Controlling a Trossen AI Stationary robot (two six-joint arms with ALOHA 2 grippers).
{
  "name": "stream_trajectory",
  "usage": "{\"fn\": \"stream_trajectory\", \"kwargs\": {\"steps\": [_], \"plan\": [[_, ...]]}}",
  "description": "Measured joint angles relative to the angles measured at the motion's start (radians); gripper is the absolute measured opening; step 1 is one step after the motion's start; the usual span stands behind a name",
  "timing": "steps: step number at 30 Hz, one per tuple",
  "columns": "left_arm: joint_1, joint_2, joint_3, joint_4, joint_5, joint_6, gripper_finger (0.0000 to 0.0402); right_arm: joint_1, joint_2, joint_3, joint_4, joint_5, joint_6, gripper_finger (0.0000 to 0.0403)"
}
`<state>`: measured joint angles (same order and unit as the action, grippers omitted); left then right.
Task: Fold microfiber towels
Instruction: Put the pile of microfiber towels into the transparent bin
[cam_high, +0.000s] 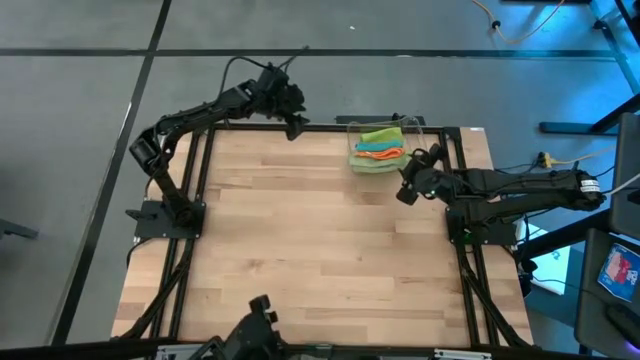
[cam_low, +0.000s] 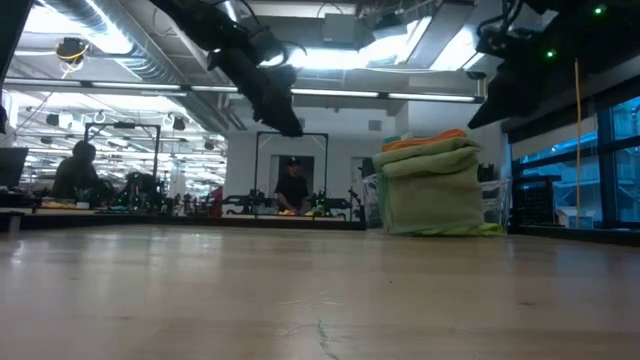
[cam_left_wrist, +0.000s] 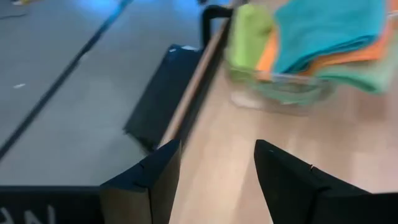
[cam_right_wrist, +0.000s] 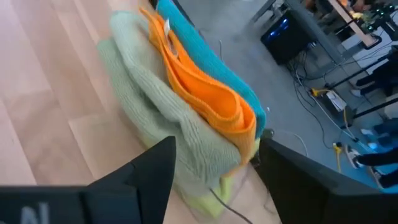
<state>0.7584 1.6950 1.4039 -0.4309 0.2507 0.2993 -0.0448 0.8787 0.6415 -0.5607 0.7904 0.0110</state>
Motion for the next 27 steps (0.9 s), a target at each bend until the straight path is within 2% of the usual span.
{"fn": "stream_trajectory", "kwargs": {"steps": [5, 10, 13, 16, 22, 24, 27], "plan": [[0.004, 0.000, -0.005, 0.003, -0.125, 0.001, 0.0195, 0.000, 0.000, 0.000, 0.036, -0.005, 0.004, 0.0233], [0.002, 0.000, -0.004, 0.027, -0.137, 0.046, 0.0195, 0.000, 0.000, 0.001, 0.049, 0.020, 0.100, 0.0238], [-0.004, 0.000, -0.004, 0.029, -0.137, 0.051, 0.0195, -0.001, 0.000, 0.001, 0.046, 0.057, 0.168, 0.0260], [-0.007, 0.000, -0.004, 0.030, -0.138, 0.051, 0.0195, -0.007, 0.000, 0.000, 0.046, 0.066, 0.187, 0.0303], [-0.007, 0.000, -0.004, 0.030, -0.138, 0.051, 0.0195, -0.017, 0.002, 0.000, 0.049, 0.157, 0.029, 0.0385], [-0.007, 0.000, -0.004, 0.030, -0.138, 0.051, 0.0195, -0.017, 0.002, 0.000, 0.052, 0.149, -0.041, 0.0394], [-0.007, 0.000, -0.004, 0.030, -0.138, 0.051, 0.0195, -0.017, 0.002, 0.000, 0.060, 0.077, -0.120, 0.0397]]}}
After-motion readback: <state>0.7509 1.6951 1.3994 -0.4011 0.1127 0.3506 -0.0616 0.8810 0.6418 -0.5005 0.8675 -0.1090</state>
